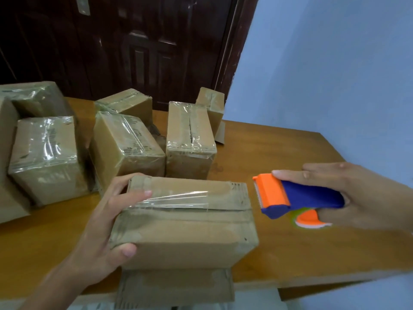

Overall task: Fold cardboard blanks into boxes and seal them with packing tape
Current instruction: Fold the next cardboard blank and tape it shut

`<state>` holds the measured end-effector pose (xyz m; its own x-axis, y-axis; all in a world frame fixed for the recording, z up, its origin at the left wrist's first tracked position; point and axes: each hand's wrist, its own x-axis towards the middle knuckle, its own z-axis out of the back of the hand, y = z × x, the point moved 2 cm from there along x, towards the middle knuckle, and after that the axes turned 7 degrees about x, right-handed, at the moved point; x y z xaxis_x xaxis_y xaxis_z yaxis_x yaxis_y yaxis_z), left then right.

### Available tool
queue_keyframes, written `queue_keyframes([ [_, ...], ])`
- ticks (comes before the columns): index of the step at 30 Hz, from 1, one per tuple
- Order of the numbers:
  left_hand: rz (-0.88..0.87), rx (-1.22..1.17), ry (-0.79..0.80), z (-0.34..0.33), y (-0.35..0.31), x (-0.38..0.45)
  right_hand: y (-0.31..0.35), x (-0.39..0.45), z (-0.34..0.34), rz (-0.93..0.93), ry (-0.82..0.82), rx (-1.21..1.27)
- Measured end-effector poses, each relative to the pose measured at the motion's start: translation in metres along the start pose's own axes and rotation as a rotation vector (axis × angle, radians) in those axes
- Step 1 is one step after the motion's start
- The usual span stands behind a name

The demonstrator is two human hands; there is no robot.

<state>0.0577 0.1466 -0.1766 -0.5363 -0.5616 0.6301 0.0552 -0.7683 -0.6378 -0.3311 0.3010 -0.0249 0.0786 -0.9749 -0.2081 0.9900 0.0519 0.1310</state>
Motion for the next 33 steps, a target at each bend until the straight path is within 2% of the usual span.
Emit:
queue_keyframes([
  [4, 0.047, -0.03, -0.007, -0.005, 0.01, -0.01, -0.023, -0.001, -0.026, 0.013, -0.059, -0.006],
  [8, 0.335, 0.002, 0.096, -0.001, 0.049, -0.031, -0.041, -0.005, -0.047, -0.013, -0.061, 0.099],
  [10, 0.327, 0.016, 0.127, -0.002, 0.046, -0.029, -0.051, -0.007, -0.06, -0.029, -0.068, 0.103],
  [16, 0.327, -0.022, 0.036, 0.001, -0.003, -0.009, -0.044, 0.002, -0.067, 0.033, -0.086, 0.181],
  [19, 0.169, 0.054, 0.101, 0.001, -0.012, -0.004, -0.029, 0.005, -0.071, 0.04, -0.103, 0.163],
  [22, 0.184, 0.146, 0.143, 0.019, -0.027, 0.002, -0.004, 0.005, -0.067, 0.15, -0.165, 0.261],
  [25, 0.091, 0.488, 0.241, 0.041, -0.057, 0.022, 0.01, -0.001, -0.065, 0.207, -0.23, 0.261],
  [28, -0.105, 0.776, 0.342, 0.029, -0.098, 0.049, 0.012, -0.006, -0.066, 0.188, -0.237, 0.272],
  [30, -0.125, 0.858, 0.538, 0.002, -0.116, 0.067, 0.02, -0.008, -0.064, 0.191, -0.237, 0.275],
  [33, -0.044, 0.863, 0.817, -0.04, -0.118, 0.087, 0.026, -0.013, -0.061, 0.168, -0.248, 0.263],
])
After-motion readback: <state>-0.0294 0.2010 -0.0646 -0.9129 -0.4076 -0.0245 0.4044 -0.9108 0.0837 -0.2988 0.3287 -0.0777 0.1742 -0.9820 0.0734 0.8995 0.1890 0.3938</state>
